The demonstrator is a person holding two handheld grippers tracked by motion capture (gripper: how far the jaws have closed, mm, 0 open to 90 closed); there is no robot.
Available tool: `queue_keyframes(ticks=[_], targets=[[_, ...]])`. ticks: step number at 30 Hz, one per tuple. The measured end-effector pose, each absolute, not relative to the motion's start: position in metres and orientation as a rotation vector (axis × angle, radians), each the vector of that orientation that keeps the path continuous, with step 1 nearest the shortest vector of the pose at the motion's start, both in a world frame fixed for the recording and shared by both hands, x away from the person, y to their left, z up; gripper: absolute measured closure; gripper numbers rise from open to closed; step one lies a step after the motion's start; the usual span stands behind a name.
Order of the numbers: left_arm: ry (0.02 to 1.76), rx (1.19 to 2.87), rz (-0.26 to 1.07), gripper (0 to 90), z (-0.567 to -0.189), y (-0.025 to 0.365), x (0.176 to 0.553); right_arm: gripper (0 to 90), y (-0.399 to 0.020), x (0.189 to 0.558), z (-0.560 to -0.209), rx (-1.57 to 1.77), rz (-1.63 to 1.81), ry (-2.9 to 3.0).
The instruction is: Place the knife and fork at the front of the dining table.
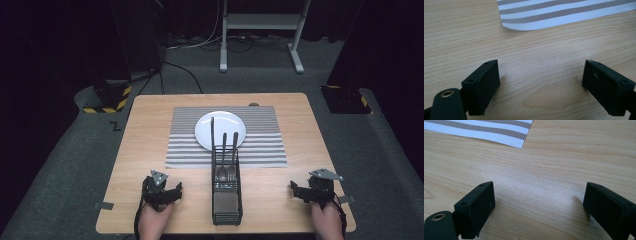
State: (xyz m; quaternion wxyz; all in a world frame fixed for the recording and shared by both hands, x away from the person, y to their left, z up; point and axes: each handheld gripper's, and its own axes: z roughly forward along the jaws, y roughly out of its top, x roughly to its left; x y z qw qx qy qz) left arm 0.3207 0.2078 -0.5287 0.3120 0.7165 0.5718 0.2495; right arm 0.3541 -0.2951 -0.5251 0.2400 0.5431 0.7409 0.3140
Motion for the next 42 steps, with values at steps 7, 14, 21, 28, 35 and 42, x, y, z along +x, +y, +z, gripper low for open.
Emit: queue_keyframes(ticks=[7,14,21,28,35,42], targets=[[1.51,1.889,0.656,14.2,-0.529,0.208,0.321,10.0,-0.295,0.355,-0.525,1.485,0.86,2.029],[1.503,1.89,0.646,14.3,-0.529,0.209,0.321,10.0,-0.295,0.355,-0.525,1.485,0.861,2.029],[1.463,1.901,0.736,15.2,-0.524,0.204,0.316,10.0,-0.295,0.355,-0.525,1.486,0.862,2.033],[1.296,1.712,0.75,14.7,-0.491,0.197,0.297,10.0,-0.295,0.355,-0.525,1.485,0.862,2.034],[1.153,1.555,0.805,15.2,-0.464,0.188,0.279,10.0,-0.295,0.356,-0.525,1.478,0.865,2.037],[1.036,1.409,0.871,17.6,-0.448,0.179,0.267,10.0,-0.295,0.356,-0.525,1.476,0.865,2.039]])
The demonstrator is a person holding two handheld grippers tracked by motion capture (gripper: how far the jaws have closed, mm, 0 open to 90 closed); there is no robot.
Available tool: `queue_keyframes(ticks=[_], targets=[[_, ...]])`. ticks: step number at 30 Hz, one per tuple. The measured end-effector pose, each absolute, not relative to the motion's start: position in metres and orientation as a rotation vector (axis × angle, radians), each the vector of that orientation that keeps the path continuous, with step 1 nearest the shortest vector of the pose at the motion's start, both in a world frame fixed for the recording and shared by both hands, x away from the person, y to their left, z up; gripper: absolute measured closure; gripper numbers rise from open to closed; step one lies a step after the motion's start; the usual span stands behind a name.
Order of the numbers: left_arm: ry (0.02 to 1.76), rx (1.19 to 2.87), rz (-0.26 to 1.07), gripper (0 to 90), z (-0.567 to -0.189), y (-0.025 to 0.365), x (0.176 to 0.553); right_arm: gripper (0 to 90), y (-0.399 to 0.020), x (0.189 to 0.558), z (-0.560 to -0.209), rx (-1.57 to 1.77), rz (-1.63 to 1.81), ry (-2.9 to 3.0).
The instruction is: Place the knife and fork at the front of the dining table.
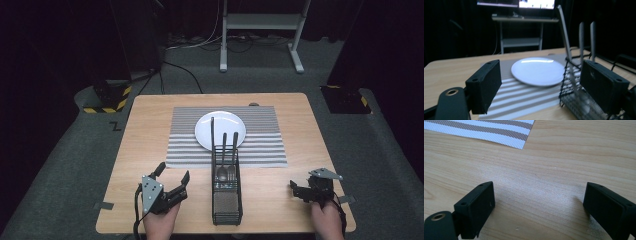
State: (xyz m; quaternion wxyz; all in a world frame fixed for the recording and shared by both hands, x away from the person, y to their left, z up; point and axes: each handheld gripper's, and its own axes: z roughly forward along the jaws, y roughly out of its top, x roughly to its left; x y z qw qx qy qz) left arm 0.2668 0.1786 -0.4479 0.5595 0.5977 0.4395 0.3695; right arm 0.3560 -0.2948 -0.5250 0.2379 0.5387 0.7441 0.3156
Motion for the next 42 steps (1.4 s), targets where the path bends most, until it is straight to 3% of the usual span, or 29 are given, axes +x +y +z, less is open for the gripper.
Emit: queue_keyframes(ticks=[22,30,42], targets=[[1.037,1.397,0.874,25.2,-0.424,0.143,0.303,10.1,-0.295,0.356,-0.525,1.474,0.864,2.039],[1.05,1.489,0.834,42.5,-0.424,0.126,0.326,10.1,-0.295,0.356,-0.525,1.478,0.862,2.037],[1.052,1.521,0.812,57.9,-0.419,0.101,0.35,10.2,-0.295,0.355,-0.525,1.481,0.863,2.037]])
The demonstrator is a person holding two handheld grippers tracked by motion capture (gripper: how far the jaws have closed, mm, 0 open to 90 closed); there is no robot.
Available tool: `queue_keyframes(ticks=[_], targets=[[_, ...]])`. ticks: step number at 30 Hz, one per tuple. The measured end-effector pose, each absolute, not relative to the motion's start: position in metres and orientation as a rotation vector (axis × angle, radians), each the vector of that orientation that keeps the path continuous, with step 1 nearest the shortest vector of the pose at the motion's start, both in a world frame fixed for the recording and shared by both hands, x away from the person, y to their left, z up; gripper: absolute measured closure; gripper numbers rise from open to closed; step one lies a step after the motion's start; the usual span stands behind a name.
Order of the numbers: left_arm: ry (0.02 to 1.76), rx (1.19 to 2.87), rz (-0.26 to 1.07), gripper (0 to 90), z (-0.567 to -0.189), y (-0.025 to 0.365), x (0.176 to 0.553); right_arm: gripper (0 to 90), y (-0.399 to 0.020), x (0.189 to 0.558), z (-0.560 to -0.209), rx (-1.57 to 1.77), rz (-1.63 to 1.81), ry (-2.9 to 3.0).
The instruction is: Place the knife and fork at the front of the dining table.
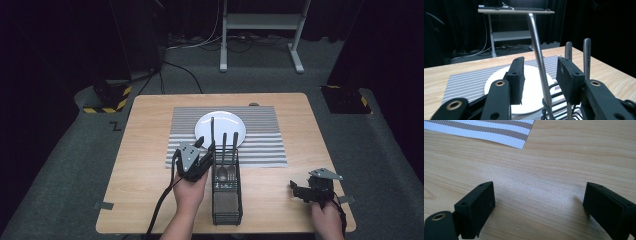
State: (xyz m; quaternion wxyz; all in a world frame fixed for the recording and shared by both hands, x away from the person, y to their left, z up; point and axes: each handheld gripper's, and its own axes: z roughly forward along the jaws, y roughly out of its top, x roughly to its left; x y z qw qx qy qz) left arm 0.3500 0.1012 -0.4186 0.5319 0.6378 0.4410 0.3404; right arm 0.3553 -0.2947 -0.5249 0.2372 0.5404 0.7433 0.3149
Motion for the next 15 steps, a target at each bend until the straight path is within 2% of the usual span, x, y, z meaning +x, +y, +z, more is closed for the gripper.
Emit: queue_keyframes(ticks=[15], targets=[[1.086,1.54,0.773,71.3,-0.425,0.093,0.362,10.3,-0.295,0.355,-0.525,1.48,0.862,2.038]])
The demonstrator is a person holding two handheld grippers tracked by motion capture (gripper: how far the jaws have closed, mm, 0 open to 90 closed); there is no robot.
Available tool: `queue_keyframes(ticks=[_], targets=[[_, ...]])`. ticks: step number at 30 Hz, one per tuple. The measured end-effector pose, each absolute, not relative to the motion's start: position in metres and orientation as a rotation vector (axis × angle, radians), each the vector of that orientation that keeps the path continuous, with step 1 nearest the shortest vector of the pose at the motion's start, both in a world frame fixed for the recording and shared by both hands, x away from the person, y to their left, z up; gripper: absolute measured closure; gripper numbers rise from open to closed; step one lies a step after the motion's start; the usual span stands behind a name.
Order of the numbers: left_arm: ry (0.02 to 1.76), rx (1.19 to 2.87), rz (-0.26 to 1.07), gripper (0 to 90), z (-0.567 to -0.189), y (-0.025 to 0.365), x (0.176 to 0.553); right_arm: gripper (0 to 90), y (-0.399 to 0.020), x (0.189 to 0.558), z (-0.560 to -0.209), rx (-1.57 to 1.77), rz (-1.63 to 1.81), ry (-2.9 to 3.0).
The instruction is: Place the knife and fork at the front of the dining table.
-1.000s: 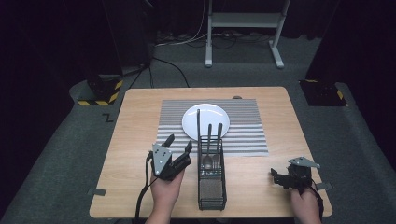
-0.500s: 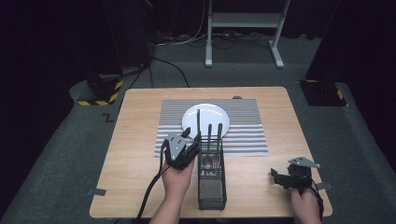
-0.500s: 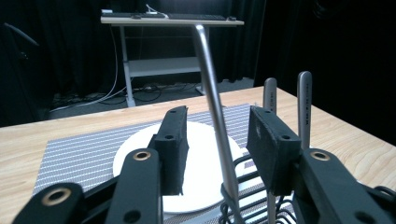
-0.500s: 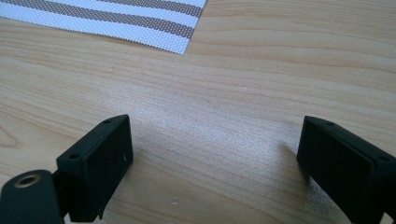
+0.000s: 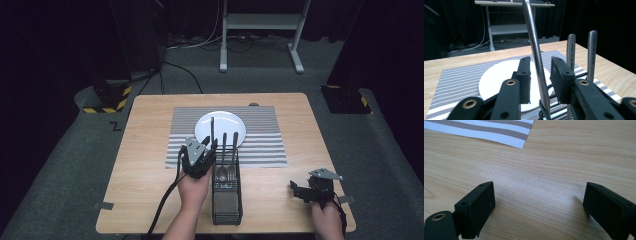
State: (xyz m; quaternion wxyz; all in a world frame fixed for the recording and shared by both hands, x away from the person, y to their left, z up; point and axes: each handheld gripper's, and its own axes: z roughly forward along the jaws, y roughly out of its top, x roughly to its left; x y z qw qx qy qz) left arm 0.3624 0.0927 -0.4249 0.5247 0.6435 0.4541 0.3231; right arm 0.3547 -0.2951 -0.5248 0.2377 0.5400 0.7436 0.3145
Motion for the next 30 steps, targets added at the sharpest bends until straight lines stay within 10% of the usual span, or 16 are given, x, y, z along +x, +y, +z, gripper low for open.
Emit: queue_keyframes(ticks=[30], targets=[[1.139,1.475,0.729,80.9,-0.4306,0.0895,0.3678,10.5,-0.2956,0.3543,-0.5249,1.477,0.864,2.037]])
